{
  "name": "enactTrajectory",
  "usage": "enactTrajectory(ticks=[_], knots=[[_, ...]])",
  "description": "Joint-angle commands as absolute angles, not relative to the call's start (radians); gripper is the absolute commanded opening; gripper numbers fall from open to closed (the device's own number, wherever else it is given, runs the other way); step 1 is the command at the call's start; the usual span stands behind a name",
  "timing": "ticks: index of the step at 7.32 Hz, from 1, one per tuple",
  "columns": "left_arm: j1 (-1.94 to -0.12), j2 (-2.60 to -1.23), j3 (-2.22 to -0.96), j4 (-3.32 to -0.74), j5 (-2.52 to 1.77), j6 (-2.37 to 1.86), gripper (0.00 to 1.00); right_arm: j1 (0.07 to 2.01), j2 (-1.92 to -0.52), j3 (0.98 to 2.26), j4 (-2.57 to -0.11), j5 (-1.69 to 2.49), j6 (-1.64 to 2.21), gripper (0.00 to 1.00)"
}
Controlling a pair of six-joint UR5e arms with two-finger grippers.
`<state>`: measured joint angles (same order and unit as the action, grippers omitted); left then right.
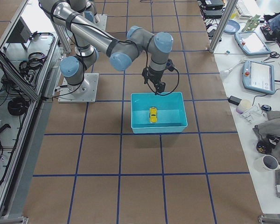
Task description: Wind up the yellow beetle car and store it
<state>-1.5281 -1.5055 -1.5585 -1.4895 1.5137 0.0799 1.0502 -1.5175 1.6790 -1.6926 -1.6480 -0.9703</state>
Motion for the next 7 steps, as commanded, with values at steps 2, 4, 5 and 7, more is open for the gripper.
enactTrajectory(ticks=[2,4,5,7], knots=[[-1.523,-1.503,-1.559,-1.489,1.514,0.081,1.00,1.262,-1.604,1.657,-1.623,-1.572,-0.372,1.00],[-1.523,-1.503,-1.559,-1.489,1.516,0.081,1.00,1.395,-1.609,1.657,-1.620,-1.568,-0.087,1.00],[-1.523,-1.502,-1.559,-1.489,1.516,0.083,1.00,1.490,-1.608,1.658,-1.621,-1.569,0.033,1.00],[-1.523,-1.502,-1.559,-1.489,1.514,0.084,1.00,1.564,-1.609,1.654,-1.626,-1.571,0.123,1.00]])
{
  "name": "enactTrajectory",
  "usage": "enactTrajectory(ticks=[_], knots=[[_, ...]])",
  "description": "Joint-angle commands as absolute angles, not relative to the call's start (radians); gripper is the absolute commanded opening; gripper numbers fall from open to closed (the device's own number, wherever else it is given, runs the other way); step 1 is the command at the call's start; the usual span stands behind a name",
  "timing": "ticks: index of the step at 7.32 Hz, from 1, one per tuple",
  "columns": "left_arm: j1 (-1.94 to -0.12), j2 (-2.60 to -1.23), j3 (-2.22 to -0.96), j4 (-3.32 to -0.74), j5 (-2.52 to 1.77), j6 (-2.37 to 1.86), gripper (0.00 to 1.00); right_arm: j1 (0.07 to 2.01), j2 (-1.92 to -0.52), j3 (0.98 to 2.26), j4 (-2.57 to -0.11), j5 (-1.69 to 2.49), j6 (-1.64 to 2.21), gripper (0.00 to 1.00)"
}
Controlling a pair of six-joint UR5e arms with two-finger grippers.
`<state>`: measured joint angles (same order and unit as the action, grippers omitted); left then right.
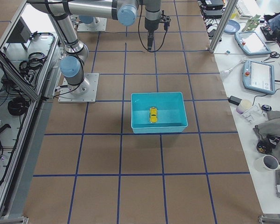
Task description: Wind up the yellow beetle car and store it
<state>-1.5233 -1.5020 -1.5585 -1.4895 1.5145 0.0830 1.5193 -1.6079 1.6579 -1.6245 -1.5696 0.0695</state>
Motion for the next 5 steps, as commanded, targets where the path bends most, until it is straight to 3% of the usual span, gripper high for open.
enactTrajectory(ticks=[1,5], knots=[[-1.522,-1.502,-1.559,-1.489,1.516,0.086,1.00,1.565,-1.614,1.654,-1.621,-1.571,0.117,1.00],[-1.519,-1.502,-1.555,-1.489,1.513,0.087,1.00,1.563,-1.627,1.658,-1.618,-1.572,0.109,1.00]])
